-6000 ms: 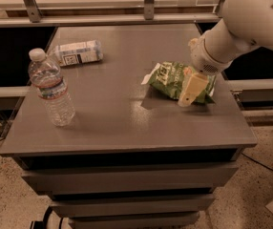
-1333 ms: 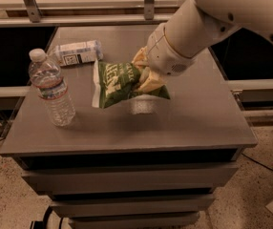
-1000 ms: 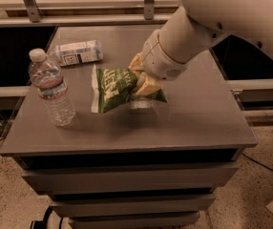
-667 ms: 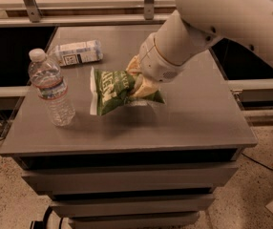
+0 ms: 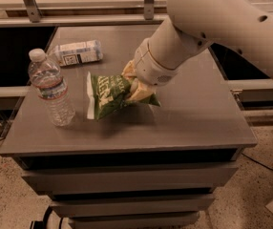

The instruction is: Move green jalapeno chip bag near water bottle

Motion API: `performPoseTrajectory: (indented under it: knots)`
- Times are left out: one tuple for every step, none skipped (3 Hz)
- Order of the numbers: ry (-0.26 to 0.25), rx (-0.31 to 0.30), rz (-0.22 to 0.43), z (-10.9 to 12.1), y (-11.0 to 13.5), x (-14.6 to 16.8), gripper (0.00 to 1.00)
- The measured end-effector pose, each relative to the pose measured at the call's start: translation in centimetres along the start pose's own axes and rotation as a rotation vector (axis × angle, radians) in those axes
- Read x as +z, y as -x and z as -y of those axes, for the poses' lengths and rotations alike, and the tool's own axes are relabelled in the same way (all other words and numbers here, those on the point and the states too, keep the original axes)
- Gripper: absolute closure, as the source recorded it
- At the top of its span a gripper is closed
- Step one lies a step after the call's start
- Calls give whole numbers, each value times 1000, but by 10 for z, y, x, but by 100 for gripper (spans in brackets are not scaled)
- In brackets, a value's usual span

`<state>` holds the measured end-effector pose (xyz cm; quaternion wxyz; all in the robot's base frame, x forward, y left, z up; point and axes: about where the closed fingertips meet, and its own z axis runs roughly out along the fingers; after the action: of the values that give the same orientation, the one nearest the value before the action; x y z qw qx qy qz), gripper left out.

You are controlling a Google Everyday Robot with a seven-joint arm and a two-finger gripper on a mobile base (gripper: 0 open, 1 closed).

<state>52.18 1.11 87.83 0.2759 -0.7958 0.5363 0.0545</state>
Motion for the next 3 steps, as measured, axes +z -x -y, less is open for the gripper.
performPoseTrajectory:
  knots:
    - [3,2,-4,0,3,4,51]
    - [5,10,-8,0,3,6,28]
    - [5,21,-7,1,4,6,4]
